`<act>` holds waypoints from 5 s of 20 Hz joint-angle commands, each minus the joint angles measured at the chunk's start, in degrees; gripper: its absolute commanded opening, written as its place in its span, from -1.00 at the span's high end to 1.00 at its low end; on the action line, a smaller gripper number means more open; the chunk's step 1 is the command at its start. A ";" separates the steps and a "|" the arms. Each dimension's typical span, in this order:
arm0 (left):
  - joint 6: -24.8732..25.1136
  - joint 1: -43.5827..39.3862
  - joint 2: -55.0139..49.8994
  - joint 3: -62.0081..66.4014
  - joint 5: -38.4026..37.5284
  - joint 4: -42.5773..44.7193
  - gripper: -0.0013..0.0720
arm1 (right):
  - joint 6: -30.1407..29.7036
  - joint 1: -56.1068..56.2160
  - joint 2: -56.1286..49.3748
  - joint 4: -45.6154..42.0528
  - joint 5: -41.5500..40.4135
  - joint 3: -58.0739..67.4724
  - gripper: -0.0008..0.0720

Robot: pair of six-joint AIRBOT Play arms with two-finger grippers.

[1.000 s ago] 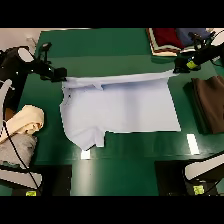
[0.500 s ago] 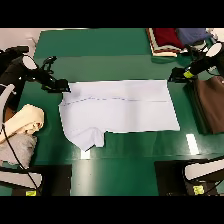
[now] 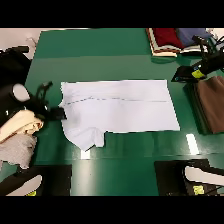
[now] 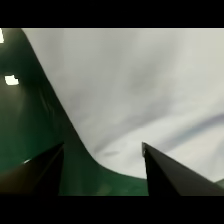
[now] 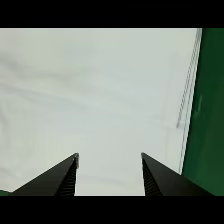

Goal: Fold the shirts.

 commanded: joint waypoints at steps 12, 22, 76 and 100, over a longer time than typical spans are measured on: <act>-4.46 -13.86 8.72 -19.17 15.02 -15.89 0.26 | 0.07 0.13 17.11 -0.04 -3.45 -15.26 -0.26; -4.04 -13.86 8.74 -9.18 12.39 -11.28 0.89 | -1.14 -30.86 20.65 0.11 -3.67 -45.11 -0.27; -2.62 -11.08 -12.15 17.31 21.29 -4.09 0.90 | -17.51 -24.04 -18.38 15.15 -0.74 -9.88 -0.51; -2.60 -31.76 -44.87 44.15 28.92 -14.56 0.90 | -10.84 3.93 -1.64 29.97 0.02 11.06 0.93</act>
